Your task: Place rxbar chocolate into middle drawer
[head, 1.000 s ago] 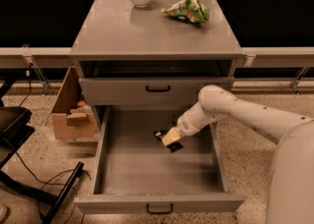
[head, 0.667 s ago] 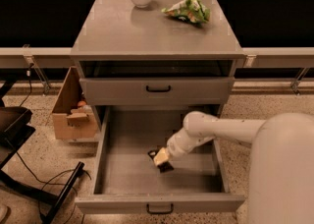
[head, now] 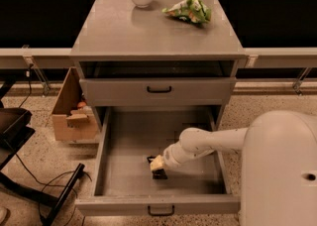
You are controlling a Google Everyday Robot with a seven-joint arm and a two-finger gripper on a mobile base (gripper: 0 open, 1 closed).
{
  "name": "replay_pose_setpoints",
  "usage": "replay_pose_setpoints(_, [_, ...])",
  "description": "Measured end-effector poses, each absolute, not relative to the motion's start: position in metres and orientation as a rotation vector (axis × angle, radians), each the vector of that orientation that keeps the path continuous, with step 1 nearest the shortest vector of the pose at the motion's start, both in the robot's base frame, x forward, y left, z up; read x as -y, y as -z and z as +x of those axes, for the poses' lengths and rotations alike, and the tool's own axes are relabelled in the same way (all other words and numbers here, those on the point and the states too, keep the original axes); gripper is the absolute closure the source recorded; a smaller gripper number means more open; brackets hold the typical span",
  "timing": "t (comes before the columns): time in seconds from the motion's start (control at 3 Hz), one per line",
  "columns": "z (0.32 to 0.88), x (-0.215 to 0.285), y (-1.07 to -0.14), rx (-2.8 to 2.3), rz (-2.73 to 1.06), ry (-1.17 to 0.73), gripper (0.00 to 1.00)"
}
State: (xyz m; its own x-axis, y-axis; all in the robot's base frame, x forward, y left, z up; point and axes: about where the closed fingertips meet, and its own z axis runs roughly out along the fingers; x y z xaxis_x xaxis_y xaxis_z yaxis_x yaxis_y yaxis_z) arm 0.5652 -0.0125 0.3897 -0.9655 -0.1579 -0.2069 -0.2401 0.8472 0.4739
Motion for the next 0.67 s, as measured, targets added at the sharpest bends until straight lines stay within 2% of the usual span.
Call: replay_pose_setpoints(0.67, [0.5658, 0.0124, -0.39, -2.863, -0.313, -0.766, 0.35])
